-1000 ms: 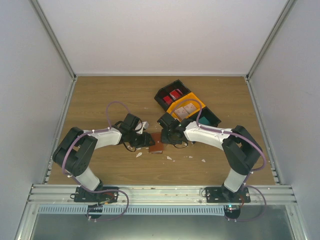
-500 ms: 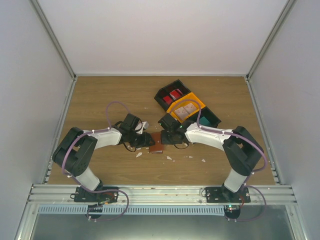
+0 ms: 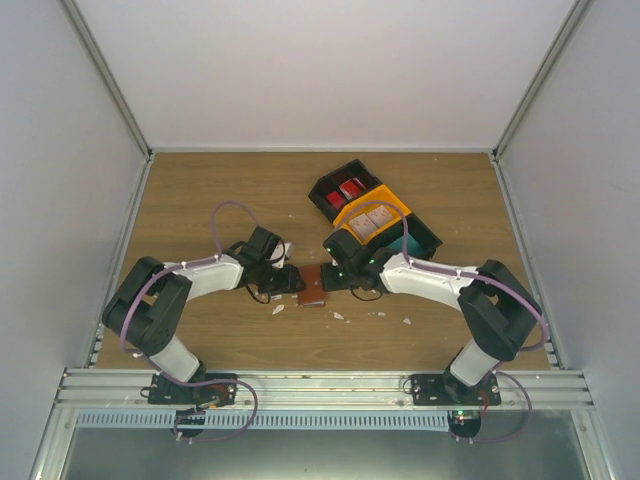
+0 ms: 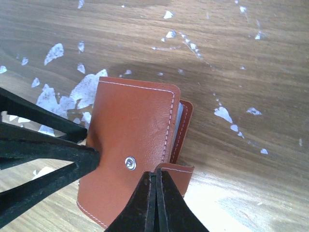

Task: Put the credit cards into the card holder
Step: Close the card holder at the center of the board.

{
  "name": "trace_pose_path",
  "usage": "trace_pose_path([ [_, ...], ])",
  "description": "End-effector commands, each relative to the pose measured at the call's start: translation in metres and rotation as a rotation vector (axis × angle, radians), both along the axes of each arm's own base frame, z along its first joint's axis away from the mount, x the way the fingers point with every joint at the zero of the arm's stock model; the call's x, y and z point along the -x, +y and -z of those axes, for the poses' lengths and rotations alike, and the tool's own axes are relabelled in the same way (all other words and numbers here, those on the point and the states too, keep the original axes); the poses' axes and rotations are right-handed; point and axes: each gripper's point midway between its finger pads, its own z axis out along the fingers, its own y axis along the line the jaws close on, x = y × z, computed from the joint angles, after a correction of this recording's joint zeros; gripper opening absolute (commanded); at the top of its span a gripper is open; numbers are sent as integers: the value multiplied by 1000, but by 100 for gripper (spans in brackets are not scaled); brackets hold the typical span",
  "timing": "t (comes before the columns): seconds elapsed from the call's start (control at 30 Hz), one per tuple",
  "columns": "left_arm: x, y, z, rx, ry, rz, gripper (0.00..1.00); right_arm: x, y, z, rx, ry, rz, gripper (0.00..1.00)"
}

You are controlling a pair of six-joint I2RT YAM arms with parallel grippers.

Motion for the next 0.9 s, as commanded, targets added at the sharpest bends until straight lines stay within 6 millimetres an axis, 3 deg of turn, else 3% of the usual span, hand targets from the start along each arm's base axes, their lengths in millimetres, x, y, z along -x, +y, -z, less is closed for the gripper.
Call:
trace_pose_path([
  [0.0,7,17,21,-108,43,-15,41,-7,13,-19,-63,-60,-45,1],
  [0.27,9,24,32,-159,65,-25,36,-9,24,-23,-97,-73,-90,0],
  [0.7,13,17,32,-116,75,-2,36,-5,43,1,-107,-15,-180,0],
  [0.87,14,16,35,-112,83,1,36,-6,48,-1,-148,-28,-189,0],
])
